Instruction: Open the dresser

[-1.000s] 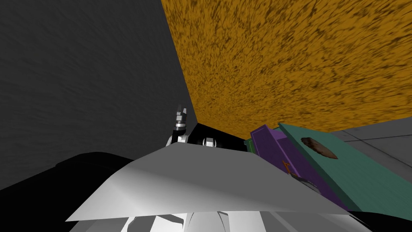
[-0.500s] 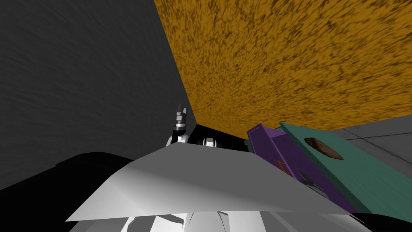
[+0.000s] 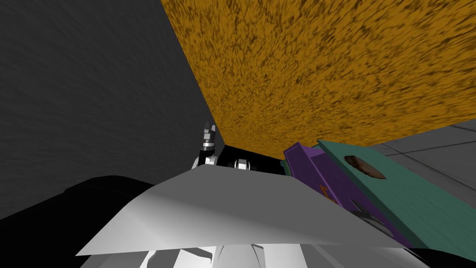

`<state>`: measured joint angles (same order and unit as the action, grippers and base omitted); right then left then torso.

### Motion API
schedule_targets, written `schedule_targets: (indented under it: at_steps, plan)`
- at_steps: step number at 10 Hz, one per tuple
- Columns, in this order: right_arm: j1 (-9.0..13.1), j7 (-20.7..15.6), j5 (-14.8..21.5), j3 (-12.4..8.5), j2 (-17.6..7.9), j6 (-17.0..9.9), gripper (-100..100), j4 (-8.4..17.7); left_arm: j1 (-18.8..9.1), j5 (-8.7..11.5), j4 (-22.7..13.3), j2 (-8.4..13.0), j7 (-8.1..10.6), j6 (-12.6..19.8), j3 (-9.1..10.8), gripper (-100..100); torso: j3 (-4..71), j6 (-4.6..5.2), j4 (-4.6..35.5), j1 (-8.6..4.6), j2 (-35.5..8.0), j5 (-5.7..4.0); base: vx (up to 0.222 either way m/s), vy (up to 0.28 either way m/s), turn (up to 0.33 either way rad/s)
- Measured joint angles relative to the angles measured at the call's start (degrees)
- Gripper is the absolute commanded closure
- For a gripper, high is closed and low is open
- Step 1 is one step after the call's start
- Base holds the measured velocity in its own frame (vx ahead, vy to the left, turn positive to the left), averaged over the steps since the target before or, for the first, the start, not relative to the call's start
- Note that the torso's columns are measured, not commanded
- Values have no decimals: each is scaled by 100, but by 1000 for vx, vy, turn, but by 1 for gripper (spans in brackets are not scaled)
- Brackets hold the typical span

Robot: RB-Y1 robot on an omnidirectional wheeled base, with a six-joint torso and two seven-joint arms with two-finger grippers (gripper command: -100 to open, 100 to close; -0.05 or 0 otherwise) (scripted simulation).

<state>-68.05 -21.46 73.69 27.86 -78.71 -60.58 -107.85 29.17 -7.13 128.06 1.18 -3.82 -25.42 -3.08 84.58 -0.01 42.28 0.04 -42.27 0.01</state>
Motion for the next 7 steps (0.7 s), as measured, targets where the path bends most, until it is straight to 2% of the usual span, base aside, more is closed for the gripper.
schedule_targets:
  at_steps: [1, 2, 7]
  plan:
    - [-158, 41, 29, -18, -146, -112, -100, -141, 0, 0, 0, 0, 0, 0, 0, 0, 0, 0, 0, -2, 0, -1, 30, -4, -14]
    - [-174, 54, 33, -19, -160, -138, 0, -156, -1, 0, 0, 0, 0, 0, 0, 0, -7, -1, 3, -3, -11, -2, 7, 0, 4]
    - [-172, 53, 33, -20, -159, -136, 0, -154, -1, 0, 0, 0, 0, 0, 0, 0, 0, 1, 0, -4, 0, -1, 0, 0, 0]
